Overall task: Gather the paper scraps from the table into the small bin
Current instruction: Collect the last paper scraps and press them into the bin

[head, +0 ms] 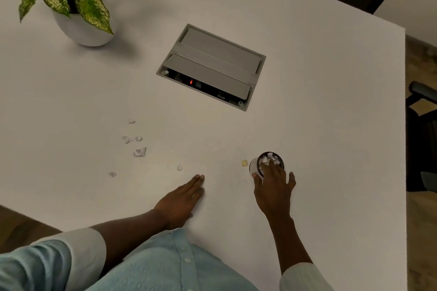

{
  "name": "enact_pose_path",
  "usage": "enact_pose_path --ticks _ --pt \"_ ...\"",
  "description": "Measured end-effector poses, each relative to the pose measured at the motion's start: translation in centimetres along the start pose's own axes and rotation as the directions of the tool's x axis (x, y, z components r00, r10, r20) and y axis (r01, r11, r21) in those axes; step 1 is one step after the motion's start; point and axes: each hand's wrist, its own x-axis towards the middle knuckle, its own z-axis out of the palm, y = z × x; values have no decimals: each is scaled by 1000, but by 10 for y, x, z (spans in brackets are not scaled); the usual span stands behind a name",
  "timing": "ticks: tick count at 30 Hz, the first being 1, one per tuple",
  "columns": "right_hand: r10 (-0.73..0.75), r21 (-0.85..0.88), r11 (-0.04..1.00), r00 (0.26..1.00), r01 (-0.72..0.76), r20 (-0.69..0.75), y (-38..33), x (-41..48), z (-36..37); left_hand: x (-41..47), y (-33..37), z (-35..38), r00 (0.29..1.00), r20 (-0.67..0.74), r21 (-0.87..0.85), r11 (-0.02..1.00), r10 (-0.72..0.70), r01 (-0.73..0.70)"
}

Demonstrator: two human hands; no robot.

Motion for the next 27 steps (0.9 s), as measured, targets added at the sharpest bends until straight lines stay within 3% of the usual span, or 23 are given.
enact_pose_path --ticks 4,6,10,14,18,27 --pt "-46 70 995 939 74 -340 -11 -8 -4 2 -2 -6 1000 18 -26 1000 -15 15" --pt "-108 145 974 913 177 -393 -23 -10 -2 2 -2 -13 999 6 -56 998 -42 42" --pt "-189 267 936 967 230 -169 -51 -8 7 1 -8 -27 989 -119 -35 996 -90 86" --pt "-214 53 976 972 210 94 -68 8 25 -3 -18 -43 938 -230 -62 965 -261 254" --pt "-182 -85 977 973 195 141 -78 21 39 5 -27 -58 876 -236 -200 903 -421 380" --pt "-165 -187 961 963 205 212 -78 28 49 16 -36 -58 829 -198 -350 828 -524 439"
